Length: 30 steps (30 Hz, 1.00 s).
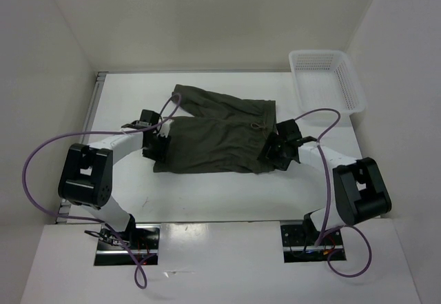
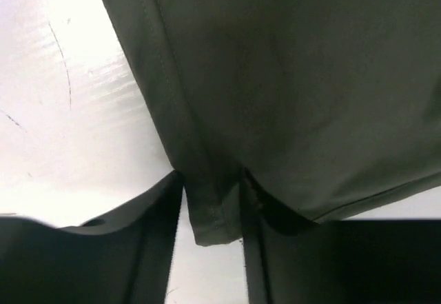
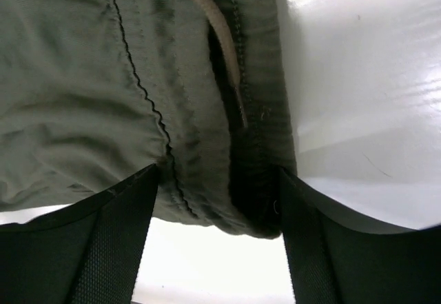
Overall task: Fold and stack the shorts
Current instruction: Flatten the shorts out
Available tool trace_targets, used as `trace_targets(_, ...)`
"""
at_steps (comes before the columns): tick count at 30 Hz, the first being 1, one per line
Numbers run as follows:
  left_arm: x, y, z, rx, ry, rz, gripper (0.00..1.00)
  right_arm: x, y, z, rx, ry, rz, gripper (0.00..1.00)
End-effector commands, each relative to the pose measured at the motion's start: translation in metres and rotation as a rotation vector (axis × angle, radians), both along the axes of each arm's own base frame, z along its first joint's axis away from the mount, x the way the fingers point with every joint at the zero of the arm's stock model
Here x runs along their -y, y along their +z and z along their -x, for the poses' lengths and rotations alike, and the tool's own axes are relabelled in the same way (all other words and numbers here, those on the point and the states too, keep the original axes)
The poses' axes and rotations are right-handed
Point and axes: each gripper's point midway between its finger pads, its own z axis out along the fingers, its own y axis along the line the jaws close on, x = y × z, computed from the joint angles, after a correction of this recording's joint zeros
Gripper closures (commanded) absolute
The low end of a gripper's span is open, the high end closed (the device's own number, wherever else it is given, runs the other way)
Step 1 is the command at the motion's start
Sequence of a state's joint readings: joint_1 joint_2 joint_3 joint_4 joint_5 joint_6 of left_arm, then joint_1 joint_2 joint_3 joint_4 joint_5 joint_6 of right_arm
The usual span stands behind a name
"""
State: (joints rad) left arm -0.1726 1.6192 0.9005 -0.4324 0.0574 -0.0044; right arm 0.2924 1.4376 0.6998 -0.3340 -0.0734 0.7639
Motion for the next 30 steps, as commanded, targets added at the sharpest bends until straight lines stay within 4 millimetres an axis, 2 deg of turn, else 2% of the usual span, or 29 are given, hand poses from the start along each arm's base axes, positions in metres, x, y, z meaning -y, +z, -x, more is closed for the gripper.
trace_targets(1, 0.013, -0.019, 0.013, -0.078, -0.036, 0.05, 0.56, -0.005, -0.013, 0.001, -0.026, 0.016, -0.001, 0.29)
trace_targets(2, 0.018, -0.018, 0.014, -0.083, -0.045, 0.079, 0.61, -0.006, -0.013, 0.002, -0.029, 0.021, -0.009, 0.37)
trace_targets(3, 0.02, -0.018, 0.02, -0.106, -0.05, 0.093, 0.67, -0.006, -0.016, 0.003, -0.039, 0.02, -0.006, 0.4)
trace_targets(4, 0.024, -0.015, 0.02, -0.109, -0.056, 0.112, 0.78, -0.005, -0.016, 0.005, -0.048, 0.02, -0.003, 0.41)
trace_targets(5, 0.026, -0.015, 0.02, -0.111, -0.06, 0.123, 0.85, -0.005, -0.014, 0.004, -0.047, 0.03, 0.002, 0.41)
trace_targets(6, 0.027, -0.017, 0.022, -0.122, -0.063, 0.134, 0.89, 0.0, -0.018, 0.011, -0.075, 0.023, 0.024, 0.37)
trace_targets(9, 0.026, -0.017, 0.021, -0.121, -0.06, 0.125, 0.99, 0.011, 0.001, 0.006, -0.042, 0.01, 0.084, 0.32)
trace_targets(13, 0.023, -0.02, 0.03, -0.151, -0.055, 0.111, 1.0, 0.015, 0.03, -0.001, 0.031, -0.033, 0.083, 0.29)
trace_targets(16, 0.019, -0.017, 0.034, -0.155, -0.049, 0.092, 1.0, 0.018, 0.03, 0.01, -0.016, -0.089, 0.079, 0.28)
trace_targets(18, 0.018, -0.015, 0.036, -0.16, -0.049, 0.091, 1.0, 0.013, 0.024, 0.02, -0.055, -0.091, 0.041, 0.28)
trace_targets(21, 0.017, -0.011, 0.043, -0.169, -0.048, 0.089, 1.0, 0.007, 0.008, 0.03, -0.092, -0.1, -0.007, 0.22)
trace_targets(25, 0.016, -0.011, 0.045, -0.169, -0.048, 0.089, 1.0, 0.005, -0.014, 0.023, -0.105, -0.07, 0.013, 0.22)
trace_targets(26, 0.016, -0.011, 0.045, -0.169, -0.048, 0.089, 1.0, 0.006, -0.024, 0.025, -0.133, -0.07, 0.023, 0.23)
trace_targets(27, 0.016, -0.011, 0.045, -0.169, -0.048, 0.089, 1.0, 0.005, -0.024, 0.021, -0.132, -0.058, 0.029, 0.27)
trace_targets(28, 0.016, -0.011, 0.045, -0.169, -0.048, 0.089, 1.0, 0.003, -0.021, 0.014, -0.119, -0.041, 0.033, 0.4)
trace_targets(30, 0.017, -0.009, 0.042, -0.16, -0.049, 0.091, 1.0, 0.002, -0.023, 0.009, -0.114, -0.031, 0.036, 0.58)
